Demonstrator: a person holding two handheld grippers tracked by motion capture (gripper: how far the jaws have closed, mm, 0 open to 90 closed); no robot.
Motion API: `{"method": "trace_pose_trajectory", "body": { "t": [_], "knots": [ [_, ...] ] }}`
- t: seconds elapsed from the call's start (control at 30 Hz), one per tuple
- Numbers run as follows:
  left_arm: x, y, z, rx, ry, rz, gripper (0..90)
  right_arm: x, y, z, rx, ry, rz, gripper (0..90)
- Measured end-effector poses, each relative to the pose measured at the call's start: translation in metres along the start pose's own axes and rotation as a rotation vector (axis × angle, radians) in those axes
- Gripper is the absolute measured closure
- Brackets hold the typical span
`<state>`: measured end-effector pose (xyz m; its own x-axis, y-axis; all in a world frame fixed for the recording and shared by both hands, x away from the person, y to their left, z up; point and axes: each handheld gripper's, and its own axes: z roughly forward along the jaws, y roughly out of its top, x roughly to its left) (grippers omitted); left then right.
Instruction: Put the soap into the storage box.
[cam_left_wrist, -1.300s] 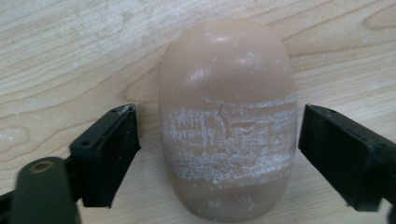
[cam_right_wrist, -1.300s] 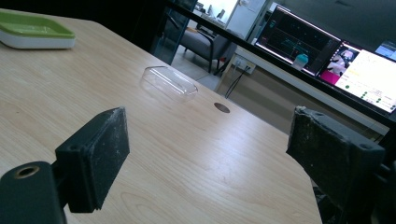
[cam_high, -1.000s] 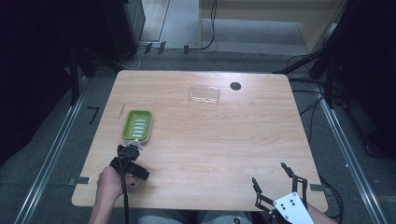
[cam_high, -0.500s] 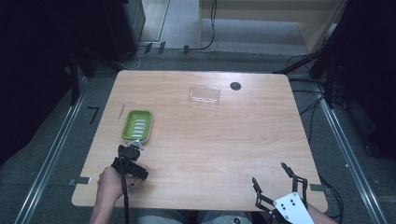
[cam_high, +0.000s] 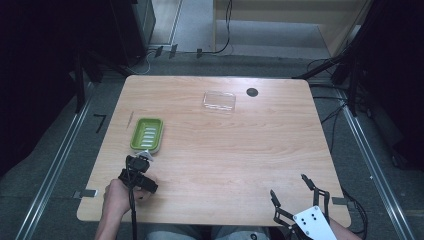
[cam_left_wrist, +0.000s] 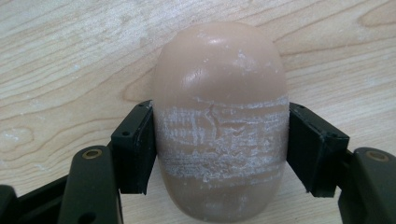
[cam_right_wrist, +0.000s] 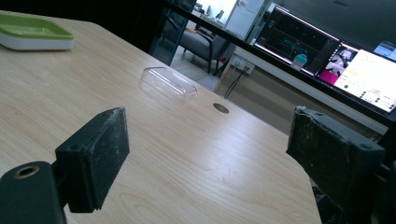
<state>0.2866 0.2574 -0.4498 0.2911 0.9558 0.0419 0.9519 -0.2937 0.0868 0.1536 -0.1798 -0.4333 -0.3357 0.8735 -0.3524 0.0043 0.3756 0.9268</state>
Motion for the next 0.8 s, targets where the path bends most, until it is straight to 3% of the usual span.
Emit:
{"method": "trace_pose_trajectory", "body": {
  "t": [0.3, 0.8],
  "knots": [
    [0.001, 0.0, -0.003, 0.006, 0.002, 0.019, 33.4, 0.0, 0.0, 0.0, -0.002, -0.001, -0.002, 13.1],
    [0.011, 0.002, -0.009, -0.007, 0.009, 0.013, 33.4, 0.0, 0.0, 0.0, 0.0, 0.0, -0.003, 13.2]
  ]
}}
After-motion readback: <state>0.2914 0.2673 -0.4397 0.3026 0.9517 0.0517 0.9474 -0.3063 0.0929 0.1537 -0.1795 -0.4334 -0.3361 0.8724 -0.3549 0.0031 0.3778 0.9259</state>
